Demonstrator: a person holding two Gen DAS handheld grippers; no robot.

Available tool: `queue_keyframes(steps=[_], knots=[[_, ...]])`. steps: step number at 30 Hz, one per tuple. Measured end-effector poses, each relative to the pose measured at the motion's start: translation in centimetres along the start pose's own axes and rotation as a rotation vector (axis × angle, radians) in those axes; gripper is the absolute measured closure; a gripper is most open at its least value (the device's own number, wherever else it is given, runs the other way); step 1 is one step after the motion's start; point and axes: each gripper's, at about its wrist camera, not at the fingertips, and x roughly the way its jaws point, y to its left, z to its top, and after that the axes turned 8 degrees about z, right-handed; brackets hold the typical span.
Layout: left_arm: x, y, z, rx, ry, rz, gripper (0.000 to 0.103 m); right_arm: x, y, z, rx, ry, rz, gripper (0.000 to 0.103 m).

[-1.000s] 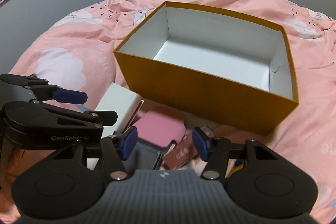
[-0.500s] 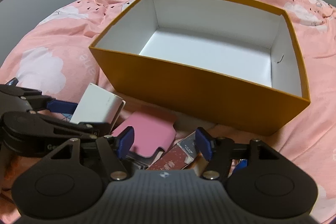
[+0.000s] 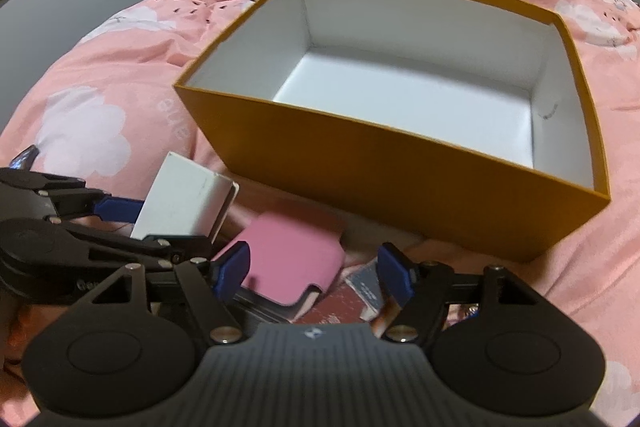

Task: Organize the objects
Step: 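Grasp the small gold cube box with the right gripper while the left lifts the white box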

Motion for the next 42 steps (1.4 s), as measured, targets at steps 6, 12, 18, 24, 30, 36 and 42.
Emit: queue_keyframes(steps=[6, 12, 18, 24, 30, 36, 42], knots=[[-1.6, 2.3, 0.8, -0.037, -0.027, 0.014, 0.034, 0.8, 1.1, 1.1, -0.050, 0.015, 0.085, 0.037], [-0.4, 2.6, 0.5, -0.048, 0.010, 0.028, 0.034, 2.4, 2.3, 1.7, -0.104, 0.060, 0.084, 0.043], [0.8, 1.4, 0.0, -0.013, 0.053, 0.049, 0.030, 2.7, 2.2, 1.5, -0.108, 0.090, 0.075, 0.043], [0.5, 1.1, -0.7, 0.027, 0.027, 0.050, 0.034, 2.5, 2.8, 1.5, -0.192, 0.104, 0.104, 0.043], [-2.1, 2.9, -0.1, 0.005, -0.028, 0.001, 0.034, 2.1, 4.4, 2.4, -0.380, 0.145, 0.167, 0.043], [-3.7, 4.2, 1.5, 0.037, -0.013, -0.059, 0.034, 4.3, 8.0, 2.6, -0.628, 0.251, 0.212, 0.032], [-3.7, 6.2, 1.8, 0.018, -0.012, -0.066, 0.033, 7.7, 10.0, 2.3, -0.755, 0.366, 0.212, 0.029]])
